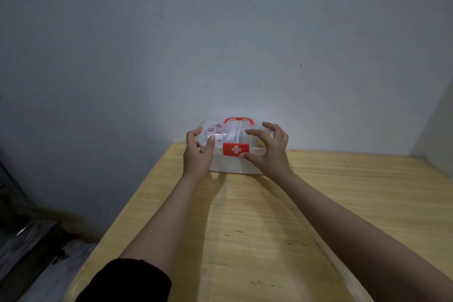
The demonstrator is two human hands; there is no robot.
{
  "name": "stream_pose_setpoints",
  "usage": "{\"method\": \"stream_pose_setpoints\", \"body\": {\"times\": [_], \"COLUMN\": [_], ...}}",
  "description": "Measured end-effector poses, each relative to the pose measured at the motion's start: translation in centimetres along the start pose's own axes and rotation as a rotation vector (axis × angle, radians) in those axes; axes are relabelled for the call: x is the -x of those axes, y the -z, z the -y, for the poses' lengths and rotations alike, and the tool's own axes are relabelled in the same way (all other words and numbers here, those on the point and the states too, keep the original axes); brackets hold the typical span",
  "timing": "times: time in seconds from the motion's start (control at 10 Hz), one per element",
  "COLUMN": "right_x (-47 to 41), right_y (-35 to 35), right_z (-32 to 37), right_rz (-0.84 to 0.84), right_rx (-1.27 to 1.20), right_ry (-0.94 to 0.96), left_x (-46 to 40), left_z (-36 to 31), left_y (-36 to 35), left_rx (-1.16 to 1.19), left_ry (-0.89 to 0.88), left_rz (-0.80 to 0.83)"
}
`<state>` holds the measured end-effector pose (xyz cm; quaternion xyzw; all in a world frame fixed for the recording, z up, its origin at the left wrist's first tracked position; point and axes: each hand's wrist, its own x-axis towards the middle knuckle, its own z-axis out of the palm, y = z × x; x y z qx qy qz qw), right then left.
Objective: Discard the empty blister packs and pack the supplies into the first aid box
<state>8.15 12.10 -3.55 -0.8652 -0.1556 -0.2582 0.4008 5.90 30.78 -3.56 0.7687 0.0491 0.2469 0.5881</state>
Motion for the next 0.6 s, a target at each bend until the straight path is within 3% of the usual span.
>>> {"method": "stream_pose_setpoints", "body": {"times": [0.3, 0.5, 0.6], "right_x": [0.1, 0.2, 0.3], "right_y": [-0.1, 0.7, 1.0], "right_z": [0.0, 0.7, 1.0], "right_rz": [0.015, 0.032, 0.027], "right_rx": [-0.012, 0.052, 0.051], "right_ry": [-0.013, -0.032, -0.041], "left_x": [0.1, 0.6, 0.9], "left_z": [-0.2, -2.2, -3.0], "left_y": [-0.3, -0.9, -1.3], "left_rx": [0.015, -0.092, -0.116], "left_ry": [0.051, 0.141, 0.104], "left_rz": [-0.002, -0.039, -0.116]}}
